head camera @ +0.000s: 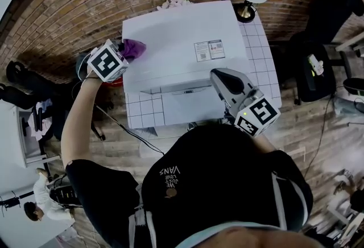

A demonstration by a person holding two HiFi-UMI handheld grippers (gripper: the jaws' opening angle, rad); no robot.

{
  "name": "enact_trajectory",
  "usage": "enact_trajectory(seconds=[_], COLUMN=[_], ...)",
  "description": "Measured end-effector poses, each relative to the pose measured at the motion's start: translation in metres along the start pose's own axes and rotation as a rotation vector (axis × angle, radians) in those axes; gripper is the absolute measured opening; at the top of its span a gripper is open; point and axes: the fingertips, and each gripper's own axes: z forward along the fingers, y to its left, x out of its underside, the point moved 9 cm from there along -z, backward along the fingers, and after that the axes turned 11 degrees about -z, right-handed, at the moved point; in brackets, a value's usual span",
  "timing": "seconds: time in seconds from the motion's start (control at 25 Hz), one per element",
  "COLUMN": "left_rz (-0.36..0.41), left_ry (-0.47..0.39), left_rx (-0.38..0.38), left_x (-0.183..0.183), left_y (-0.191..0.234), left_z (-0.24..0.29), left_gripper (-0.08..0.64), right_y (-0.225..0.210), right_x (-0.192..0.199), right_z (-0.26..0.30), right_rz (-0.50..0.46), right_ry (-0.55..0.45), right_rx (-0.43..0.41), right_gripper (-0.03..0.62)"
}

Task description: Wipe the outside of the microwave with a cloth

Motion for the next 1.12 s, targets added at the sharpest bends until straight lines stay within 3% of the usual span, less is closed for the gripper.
enact_trajectory(seconds=[0.2,0.36,0.76,1.12], left_rz=[-0.036,-0.007,0.26,0.432], left_ry=[0.014,-0.014,-0.11,-0.176], left_rx=[-0.008,0.006,0.128,0.236], left_x=[0.024,0.011,-0.119,-0.226], left_y=[0.008,0.002,-0.076,-0.169], left_z=[-0.003,-0.003,0.012,0.03], left_gripper=[0.141,0.141,0.141,0.141], right_y=[0.011,0.01,-0.022,-0.074], right_x=[0.0,0.001,0.0,0.005], right_z=[0.005,0.0,-0.04,-0.097], right_rz=[0.003,0.011,0.028,0.04], right_ry=[-0.001,0.002,-0.015,-0.021], right_rx=[-0.008,0.006,0.078,0.171], right_gripper=[-0.002,-0.002,-0.002,-0.002])
